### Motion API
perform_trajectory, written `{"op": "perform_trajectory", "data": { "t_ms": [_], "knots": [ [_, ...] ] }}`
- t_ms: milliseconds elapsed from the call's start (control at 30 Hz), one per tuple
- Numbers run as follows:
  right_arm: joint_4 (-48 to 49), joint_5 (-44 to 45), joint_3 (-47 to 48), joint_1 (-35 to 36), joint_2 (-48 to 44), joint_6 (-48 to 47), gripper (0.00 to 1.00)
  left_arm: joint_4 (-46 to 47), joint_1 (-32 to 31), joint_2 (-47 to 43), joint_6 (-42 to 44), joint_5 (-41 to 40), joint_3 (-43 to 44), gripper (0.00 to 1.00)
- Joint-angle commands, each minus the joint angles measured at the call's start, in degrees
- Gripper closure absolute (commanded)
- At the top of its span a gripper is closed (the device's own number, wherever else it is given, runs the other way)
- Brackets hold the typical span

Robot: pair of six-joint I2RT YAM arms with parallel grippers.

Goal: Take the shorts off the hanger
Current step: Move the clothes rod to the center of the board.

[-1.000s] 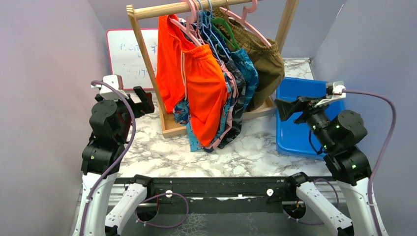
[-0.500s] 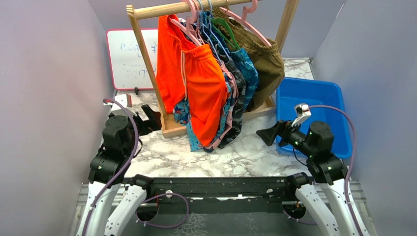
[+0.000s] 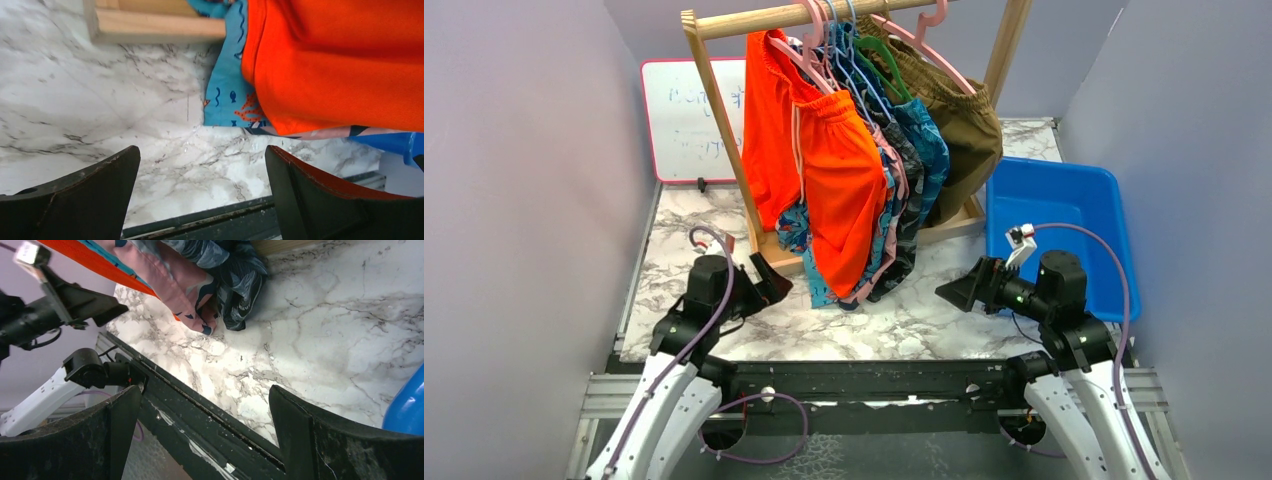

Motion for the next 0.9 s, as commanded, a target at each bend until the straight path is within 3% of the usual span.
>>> {"op": "perform_trajectory", "data": {
  "t_ms": [0, 167, 333, 433, 700, 867],
  "knots": [
    [-1.43, -2.09, -0.78, -0.42, -1.19, 1.82, 0.01, 9.83, -0.35, 3.73, -8.44, 10.0, -4.71, 0.03],
    [-1.68, -0.07, 0.3, -0.48, -0.43, 2.27, 0.01, 19.48, -0.39, 9.32, -10.68, 10.42, -8.23, 0.04],
    [-2.06, 2.37, 0.99, -0.53, 0.05, 1.71, 0.01, 39.47, -0.39, 15.68, -12.67, 7.96, -14.58, 0.06],
    [-2.45, 3.15, 1.25, -0.56, 0.85, 0.68, 0.01, 46.72, -0.46, 21.49, -10.92, 4.53, -14.68, 0.08],
    [-2.58, 3.93, 1.63, -0.61, 2.36, 0.55, 0.01, 53.0, 1.99, 39.21, -5.45, -2.38, -9.19, 0.11],
    [-3.22, 4.52, 2.45, -0.62, 2.74, 0.24, 0.01, 55.77, 3.96, 43.81, -3.43, -2.47, -6.98, 0.12]
  ]
}}
